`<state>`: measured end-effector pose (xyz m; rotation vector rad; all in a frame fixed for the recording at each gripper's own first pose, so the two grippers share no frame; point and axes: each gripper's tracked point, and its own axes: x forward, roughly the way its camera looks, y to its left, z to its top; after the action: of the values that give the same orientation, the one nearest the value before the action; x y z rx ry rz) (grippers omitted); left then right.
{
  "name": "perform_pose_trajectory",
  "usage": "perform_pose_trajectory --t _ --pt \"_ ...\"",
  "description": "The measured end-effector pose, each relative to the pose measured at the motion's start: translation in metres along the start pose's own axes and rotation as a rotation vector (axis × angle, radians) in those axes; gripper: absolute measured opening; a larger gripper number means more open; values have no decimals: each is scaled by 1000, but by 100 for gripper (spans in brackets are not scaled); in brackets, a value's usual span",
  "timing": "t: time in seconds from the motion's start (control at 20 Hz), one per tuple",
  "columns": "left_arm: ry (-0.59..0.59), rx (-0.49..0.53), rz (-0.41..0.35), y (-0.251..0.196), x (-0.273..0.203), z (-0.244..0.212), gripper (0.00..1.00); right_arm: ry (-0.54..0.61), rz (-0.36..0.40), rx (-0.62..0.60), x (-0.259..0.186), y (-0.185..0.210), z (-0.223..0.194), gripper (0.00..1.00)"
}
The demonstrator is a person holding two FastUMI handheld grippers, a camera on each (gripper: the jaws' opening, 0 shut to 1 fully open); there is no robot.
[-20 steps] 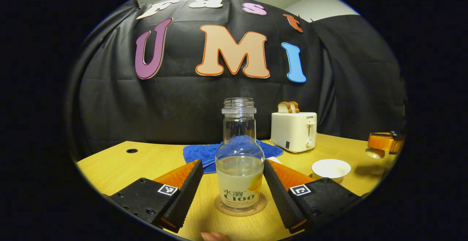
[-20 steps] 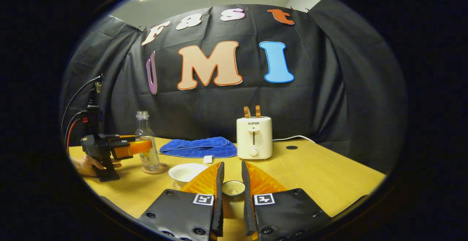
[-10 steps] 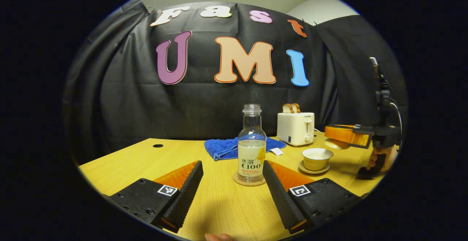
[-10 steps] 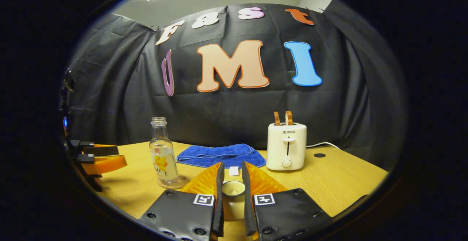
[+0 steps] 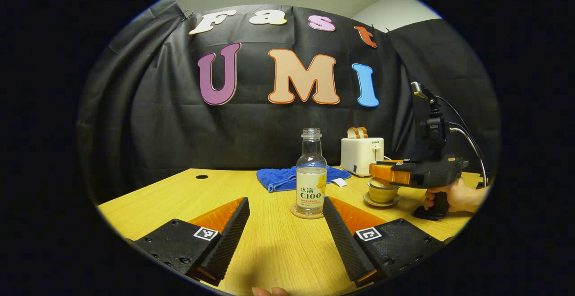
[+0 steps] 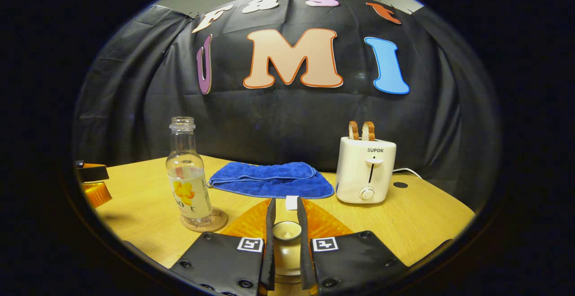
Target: Open the teacup lid with one hand, grasp the water bottle and pour water into the teacup with the other hand; after pouring, place the water bottle on the coaster and then close the teacup lid.
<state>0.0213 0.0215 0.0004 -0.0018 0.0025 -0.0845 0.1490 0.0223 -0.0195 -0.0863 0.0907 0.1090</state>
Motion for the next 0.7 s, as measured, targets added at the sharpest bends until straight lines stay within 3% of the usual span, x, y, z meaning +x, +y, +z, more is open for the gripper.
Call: perform_pose_trajectory --t 0.5,0.7 --pt "1 1 9 0 0 0 94 6 -11 24 -1 -5 -2 26" --pt "1 1 12 0 -2 1 95 19 -13 40 -1 -7 -5 30"
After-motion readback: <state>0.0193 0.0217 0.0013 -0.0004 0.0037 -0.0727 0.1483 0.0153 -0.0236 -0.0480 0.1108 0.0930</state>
